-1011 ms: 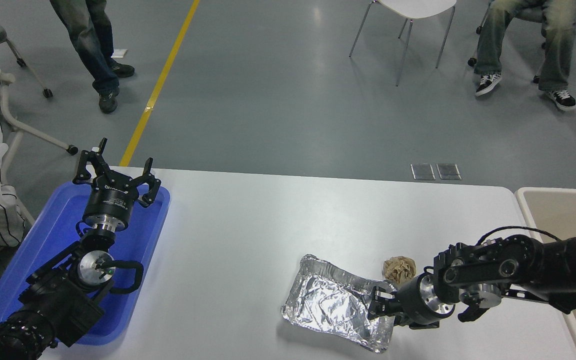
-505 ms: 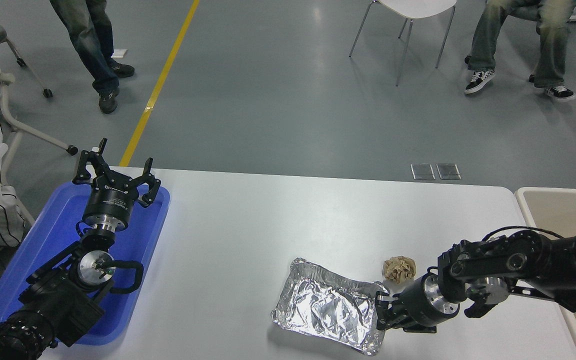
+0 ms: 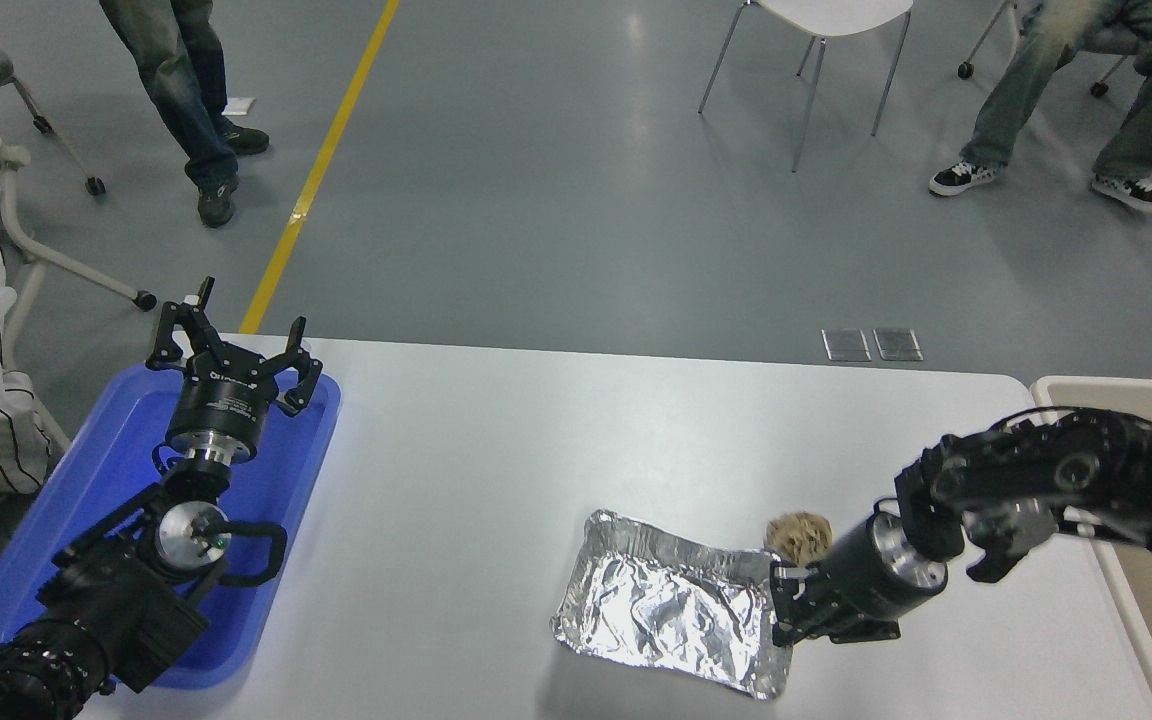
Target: Pick up foil plate and place in dustbin
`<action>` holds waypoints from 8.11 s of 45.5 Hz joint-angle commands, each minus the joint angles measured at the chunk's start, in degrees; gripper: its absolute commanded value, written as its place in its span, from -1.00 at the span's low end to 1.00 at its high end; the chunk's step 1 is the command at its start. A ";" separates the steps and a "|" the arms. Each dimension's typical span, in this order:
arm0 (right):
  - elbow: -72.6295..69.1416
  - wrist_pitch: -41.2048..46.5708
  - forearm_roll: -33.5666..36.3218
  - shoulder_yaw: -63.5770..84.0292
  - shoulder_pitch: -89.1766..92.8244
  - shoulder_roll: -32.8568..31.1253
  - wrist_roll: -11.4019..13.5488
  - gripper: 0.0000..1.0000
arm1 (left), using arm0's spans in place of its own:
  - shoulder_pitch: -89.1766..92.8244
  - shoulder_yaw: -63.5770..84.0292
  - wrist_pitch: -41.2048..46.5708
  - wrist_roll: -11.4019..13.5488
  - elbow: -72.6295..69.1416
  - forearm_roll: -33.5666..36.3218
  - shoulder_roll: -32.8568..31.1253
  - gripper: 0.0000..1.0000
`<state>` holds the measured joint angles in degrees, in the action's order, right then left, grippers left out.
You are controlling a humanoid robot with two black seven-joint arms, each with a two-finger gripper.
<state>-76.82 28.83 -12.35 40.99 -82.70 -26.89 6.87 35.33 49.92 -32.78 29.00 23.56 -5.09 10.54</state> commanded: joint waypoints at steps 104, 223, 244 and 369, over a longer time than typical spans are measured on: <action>-4.04 16.17 2.42 42.67 -57.83 -5.45 -0.19 -1.00 | 0.00 0.00 0.00 0.00 0.00 -0.01 0.01 1.00; 67.15 -25.04 -0.57 -20.25 46.76 -10.65 4.38 -1.00 | -0.09 0.00 0.00 0.09 0.00 -0.01 0.01 1.00; 67.07 -27.16 -0.57 -20.60 47.37 -9.24 4.56 -1.00 | -0.09 0.00 0.00 0.09 0.00 -0.01 0.01 1.00; 6.78 16.17 -10.86 27.56 -38.58 -11.35 4.20 1.00 | 0.00 0.00 0.00 0.00 0.00 -0.01 0.01 1.00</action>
<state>-65.98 41.98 -27.21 64.55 -112.63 -43.71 11.07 35.30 49.92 -32.78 29.01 23.55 -5.10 10.55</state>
